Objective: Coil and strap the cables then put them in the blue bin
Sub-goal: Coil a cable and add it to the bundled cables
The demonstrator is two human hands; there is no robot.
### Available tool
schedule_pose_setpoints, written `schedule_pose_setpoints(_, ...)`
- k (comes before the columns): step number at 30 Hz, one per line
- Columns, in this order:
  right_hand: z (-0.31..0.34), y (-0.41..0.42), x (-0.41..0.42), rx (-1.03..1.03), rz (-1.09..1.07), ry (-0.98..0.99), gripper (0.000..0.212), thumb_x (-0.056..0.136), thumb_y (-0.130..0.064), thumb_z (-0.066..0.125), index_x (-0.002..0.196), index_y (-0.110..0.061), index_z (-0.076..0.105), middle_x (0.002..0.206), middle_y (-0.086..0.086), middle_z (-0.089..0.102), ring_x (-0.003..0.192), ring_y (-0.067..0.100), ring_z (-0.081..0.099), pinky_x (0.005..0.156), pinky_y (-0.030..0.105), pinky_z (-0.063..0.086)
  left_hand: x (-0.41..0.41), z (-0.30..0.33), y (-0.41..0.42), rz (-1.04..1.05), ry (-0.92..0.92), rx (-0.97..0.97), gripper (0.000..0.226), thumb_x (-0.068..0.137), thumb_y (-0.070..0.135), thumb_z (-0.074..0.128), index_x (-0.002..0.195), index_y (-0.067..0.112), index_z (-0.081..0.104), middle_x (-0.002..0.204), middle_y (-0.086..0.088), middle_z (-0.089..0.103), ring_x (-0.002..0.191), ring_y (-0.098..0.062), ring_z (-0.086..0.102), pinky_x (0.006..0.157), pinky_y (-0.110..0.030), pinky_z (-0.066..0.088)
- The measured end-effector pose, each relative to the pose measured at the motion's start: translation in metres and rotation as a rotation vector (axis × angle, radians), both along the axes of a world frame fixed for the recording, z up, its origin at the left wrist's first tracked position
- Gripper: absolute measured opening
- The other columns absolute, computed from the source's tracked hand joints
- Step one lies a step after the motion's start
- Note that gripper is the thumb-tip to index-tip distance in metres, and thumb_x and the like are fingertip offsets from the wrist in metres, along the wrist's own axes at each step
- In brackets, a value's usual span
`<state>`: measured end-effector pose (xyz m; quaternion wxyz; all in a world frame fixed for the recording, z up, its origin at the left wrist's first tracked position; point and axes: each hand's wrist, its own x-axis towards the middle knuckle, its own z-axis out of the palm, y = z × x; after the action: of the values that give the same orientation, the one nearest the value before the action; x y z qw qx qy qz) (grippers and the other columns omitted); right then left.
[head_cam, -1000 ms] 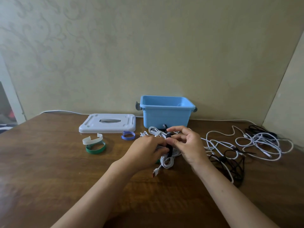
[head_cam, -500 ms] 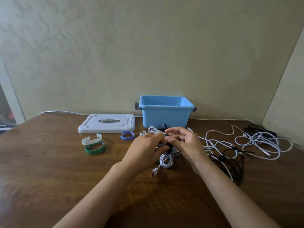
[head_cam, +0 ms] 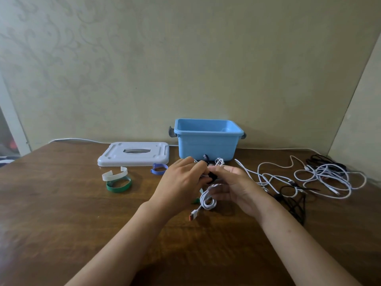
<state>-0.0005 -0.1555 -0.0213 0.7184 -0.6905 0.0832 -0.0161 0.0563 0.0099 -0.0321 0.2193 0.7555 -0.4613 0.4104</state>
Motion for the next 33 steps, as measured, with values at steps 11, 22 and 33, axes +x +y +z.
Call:
schedule_pose_setpoints(11,-0.006,-0.003,0.007,0.060,-0.118,-0.212,0.037,0.091,0.004,0.067,0.117,-0.021,0.067,0.110,0.017,0.072,0.081,0.020,0.072,0.062,0.029,0.056,0.005,-0.001,-0.001,-0.080,0.522,-0.090,0.036,0.078,0.042,0.080,0.098,0.025,0.056,0.092,0.022,0.052,0.090,-0.009,0.051,0.073,-0.024,0.047)
schedule_pose_setpoints(22,-0.005,-0.004,0.005,-0.091,-0.045,-0.323,0.048,0.092,-0.003,0.069,0.129,-0.033,0.061,0.112,0.005,0.073,0.099,0.020,0.073,0.081,0.034,0.060,0.001,0.013,0.001,-0.217,1.112,-0.083,0.024,0.093,0.030,0.068,0.115,0.019,0.068,0.095,0.001,0.076,0.087,-0.015,0.073,0.076,-0.031,0.062)
schedule_pose_setpoints(33,-0.008,0.007,0.006,-0.148,-0.076,-0.326,0.036,0.095,-0.020,0.070,0.129,-0.028,0.060,0.121,-0.002,0.069,0.104,0.015,0.073,0.093,0.039,0.060,0.018,0.018,0.019,-0.226,1.318,-0.447,0.026,0.092,0.025,0.070,0.116,0.020,0.061,0.096,-0.001,0.077,0.081,-0.015,0.074,0.070,-0.031,0.060)
